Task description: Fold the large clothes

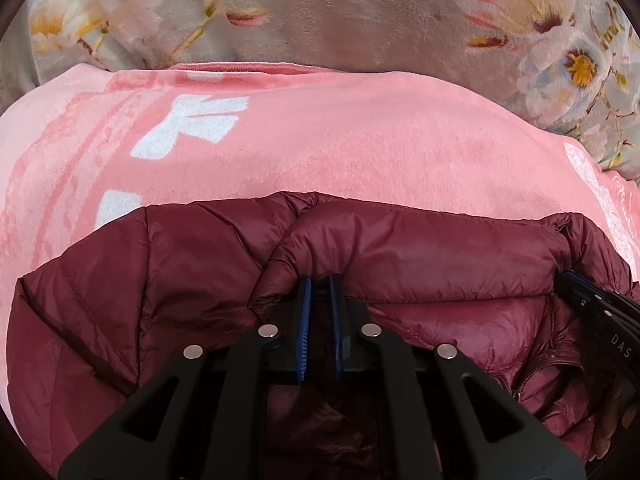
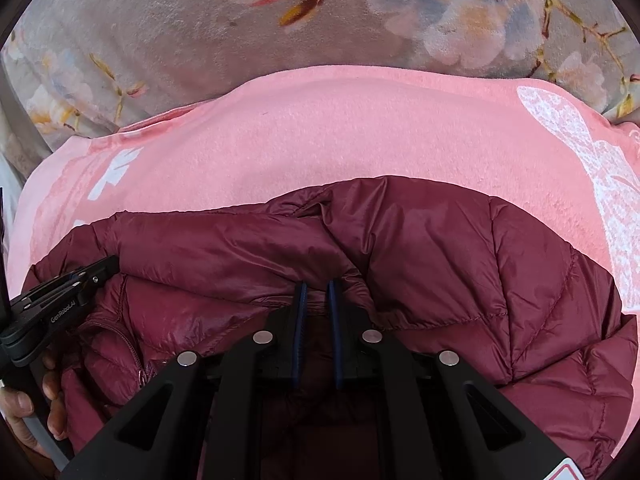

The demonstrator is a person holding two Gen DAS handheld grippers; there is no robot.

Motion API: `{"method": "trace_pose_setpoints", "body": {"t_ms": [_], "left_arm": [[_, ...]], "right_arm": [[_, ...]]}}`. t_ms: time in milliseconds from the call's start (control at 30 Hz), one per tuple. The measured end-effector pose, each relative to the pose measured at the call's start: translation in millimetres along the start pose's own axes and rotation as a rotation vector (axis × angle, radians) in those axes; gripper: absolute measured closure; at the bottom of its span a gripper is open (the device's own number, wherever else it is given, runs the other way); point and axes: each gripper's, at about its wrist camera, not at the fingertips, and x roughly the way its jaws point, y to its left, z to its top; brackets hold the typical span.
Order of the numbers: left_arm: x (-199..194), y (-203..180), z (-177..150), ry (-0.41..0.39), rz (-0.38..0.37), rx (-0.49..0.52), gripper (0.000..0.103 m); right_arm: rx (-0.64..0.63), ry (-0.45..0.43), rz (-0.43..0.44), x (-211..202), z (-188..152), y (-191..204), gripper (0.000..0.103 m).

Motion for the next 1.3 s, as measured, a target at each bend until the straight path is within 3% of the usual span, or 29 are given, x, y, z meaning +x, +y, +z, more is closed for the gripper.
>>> {"method": "trace_pose_setpoints", "body": {"t_ms": [233,333,400,433,467,533,633,800,933,1000,1167,1300], "left_arm": [[0.6,-4.6,1.9,0.003,0.034,0.025,0.095],[-7.7,0.6,-0.1,0.011,0.027,0.004,0.094],[-33.3,9.4,-9.5,0.035,-0.012,-0.059,0.093],[-50.1,13.5,-15.9,0.032,-0.049,-0.083,0.082],[-68.5,17.2,-24.0,0.031,-0.077,-0.099,0.075],[-117.3,28.2,-51.3,0.019,-0.104,-0.099,0.049],[-171.8,57.6,-98.0,0.030,-0.052,-0.062,0.040],[-240.5,124.5,-200.4,0.145,-0.030,-0.130,0.038],[-269.5,158.4,-271.4,0.220,-0.051,-0.254,0.038],[-287.6,164.2,-298.0,0.196,-0.081,-0.304,0.038],[-305.6,157.4,-315.7,0.166,-0.092,-0.322,0.037],[-298.6,153.1,-312.5,0.149,-0.222,-0.419,0.037]], "right_arm": [[0.057,-0.009,0.075,0.6,1.1,-12.2,0.094],[0.100,-0.017,0.084,-23.6,-6.8,-19.7,0.092],[0.144,-0.049,0.131,-64.3,-23.4,-26.9,0.077],[0.154,-0.071,0.166,-91.8,-37.0,-33.8,0.072],[0.158,-0.083,0.177,-111.0,-48.7,-41.0,0.063],[0.163,-0.117,0.183,-166.2,-91.9,-65.4,0.052],[0.168,-0.101,0.162,-227.6,-160.2,-104.6,0.047],[0.173,-0.048,0.052,-296.9,-267.7,-145.5,0.038],[0.240,-0.008,0.082,-319.1,-326.0,-157.6,0.037],[0.276,0.005,0.094,-323.1,-348.1,-158.8,0.037],[0.296,-0.021,0.110,-318.5,-368.4,-150.9,0.035],[0.314,-0.058,0.135,-312.9,-364.5,-141.0,0.034]]}}
